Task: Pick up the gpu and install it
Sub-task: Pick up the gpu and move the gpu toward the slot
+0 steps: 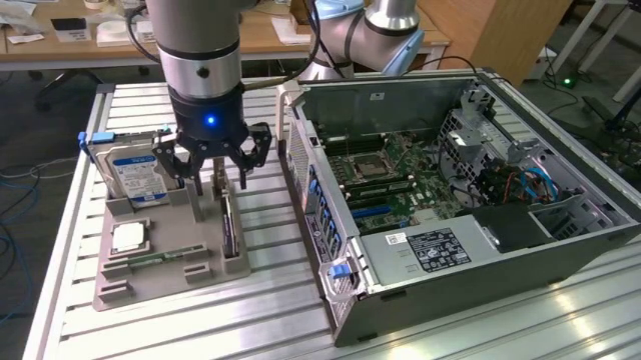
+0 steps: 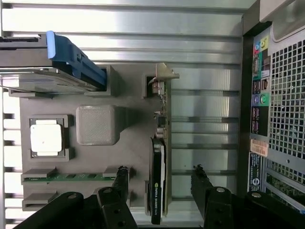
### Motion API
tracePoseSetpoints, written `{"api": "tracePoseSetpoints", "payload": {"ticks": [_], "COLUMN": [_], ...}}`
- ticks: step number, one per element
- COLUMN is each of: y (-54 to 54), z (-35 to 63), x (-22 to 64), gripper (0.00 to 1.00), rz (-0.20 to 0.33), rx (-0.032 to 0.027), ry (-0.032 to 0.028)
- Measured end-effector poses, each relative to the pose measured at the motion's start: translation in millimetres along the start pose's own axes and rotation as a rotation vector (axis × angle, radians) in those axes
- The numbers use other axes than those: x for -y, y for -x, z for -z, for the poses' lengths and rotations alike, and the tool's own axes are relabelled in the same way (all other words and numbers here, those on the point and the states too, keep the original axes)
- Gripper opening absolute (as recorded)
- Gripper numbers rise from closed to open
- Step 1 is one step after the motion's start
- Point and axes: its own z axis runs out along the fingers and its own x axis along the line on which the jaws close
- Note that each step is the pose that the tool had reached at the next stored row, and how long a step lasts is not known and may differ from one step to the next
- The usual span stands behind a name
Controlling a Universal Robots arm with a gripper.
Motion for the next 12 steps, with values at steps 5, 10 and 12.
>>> {"api": "tracePoseSetpoints", "payload": {"ticks": [5,10,12], "y": [0.1,0.1,0.1], "z": [-9.1,-18.1,-21.7], "x": [0.4,3.7,4.0], "gripper": [0.65,0.65,0.65], "rz": [0.000,0.000,0.000], "rx": [0.0000,0.0000,0.0000], "ry": [0.0000,0.0000,0.0000]}}
